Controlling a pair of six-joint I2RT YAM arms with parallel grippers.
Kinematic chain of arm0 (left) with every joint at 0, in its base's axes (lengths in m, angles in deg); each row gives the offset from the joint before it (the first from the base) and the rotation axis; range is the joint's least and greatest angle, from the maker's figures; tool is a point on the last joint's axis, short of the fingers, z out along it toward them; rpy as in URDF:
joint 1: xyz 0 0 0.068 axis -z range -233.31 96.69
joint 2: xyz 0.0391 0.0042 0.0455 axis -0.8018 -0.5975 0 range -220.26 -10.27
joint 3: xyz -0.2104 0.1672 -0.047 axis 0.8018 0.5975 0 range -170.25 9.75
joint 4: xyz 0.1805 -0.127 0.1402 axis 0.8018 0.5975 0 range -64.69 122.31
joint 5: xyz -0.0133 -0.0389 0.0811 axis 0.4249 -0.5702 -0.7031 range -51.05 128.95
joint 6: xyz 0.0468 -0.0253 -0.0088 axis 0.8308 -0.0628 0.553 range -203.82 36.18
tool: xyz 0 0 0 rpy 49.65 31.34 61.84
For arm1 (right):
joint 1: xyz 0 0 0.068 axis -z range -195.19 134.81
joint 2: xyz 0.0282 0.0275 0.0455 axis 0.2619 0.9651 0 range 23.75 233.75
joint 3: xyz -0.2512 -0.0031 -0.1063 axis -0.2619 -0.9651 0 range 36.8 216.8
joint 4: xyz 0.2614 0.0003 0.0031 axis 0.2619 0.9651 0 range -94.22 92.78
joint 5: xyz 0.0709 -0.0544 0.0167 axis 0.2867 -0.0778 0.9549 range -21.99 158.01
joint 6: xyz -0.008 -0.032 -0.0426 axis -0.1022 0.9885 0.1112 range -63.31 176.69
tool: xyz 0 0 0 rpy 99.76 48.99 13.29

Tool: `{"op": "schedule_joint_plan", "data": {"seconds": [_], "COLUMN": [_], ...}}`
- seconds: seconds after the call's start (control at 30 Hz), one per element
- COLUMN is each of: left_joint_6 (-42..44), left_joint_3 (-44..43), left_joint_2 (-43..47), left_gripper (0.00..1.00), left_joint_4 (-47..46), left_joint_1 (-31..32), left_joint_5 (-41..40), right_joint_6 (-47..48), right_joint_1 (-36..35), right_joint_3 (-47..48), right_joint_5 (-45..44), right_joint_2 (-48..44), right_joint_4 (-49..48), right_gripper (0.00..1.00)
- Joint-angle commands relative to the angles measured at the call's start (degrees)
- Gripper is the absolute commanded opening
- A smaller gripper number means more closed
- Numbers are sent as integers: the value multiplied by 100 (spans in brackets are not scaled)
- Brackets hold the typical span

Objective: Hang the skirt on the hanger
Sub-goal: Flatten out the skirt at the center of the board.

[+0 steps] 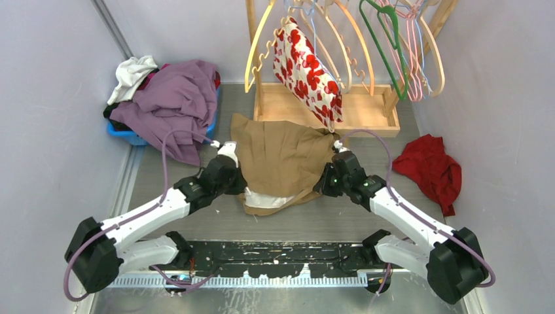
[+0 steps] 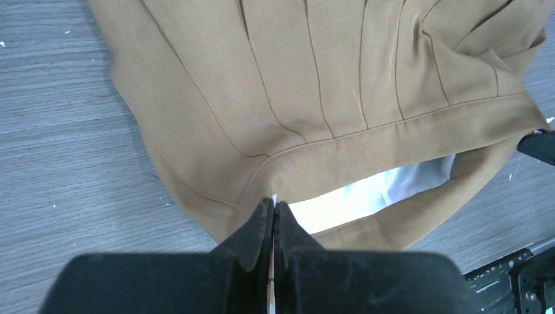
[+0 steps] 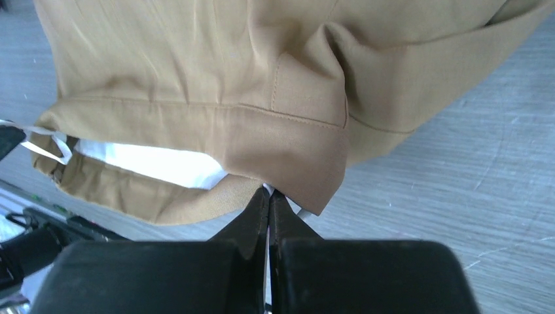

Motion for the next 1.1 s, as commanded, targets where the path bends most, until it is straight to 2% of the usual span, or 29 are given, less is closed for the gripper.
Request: {"op": "schedule_joint_plan", "data": {"seconds": [0.0, 0.23, 0.43, 0.47, 0.87, 1.07], "left_joint_6": [-126, -382, -560, -567, -700, -748], "left_joint_3": [340, 883, 1072, 1085, 936, 817], "left_joint_2": [567, 1252, 1420, 1431, 1504, 1809], "left_gripper": [0, 0, 0, 0, 0, 0], "left_joint_4": [386, 704, 910, 951, 1546, 2030], "left_joint_1": [-22, -23, -16, -17, -22, -27], "left_joint_5": [439, 479, 466, 449, 165, -196], "right_joint_6": [139, -130, -265, -291, -611, -1046], "right_joint_1": [23, -26, -365, -451, -1229, -1349], "right_joint_3": [-212, -422, -389, -377, -403, -350], "right_joint_5": [537, 1354, 1363, 1331, 594, -378], "right_joint_2": [-325, -310, -230, -267, -917, -1539], "right_joint_4": [285, 416, 749, 836, 1966, 2388], "right_gripper": [3, 11, 18, 21, 23, 23]}}
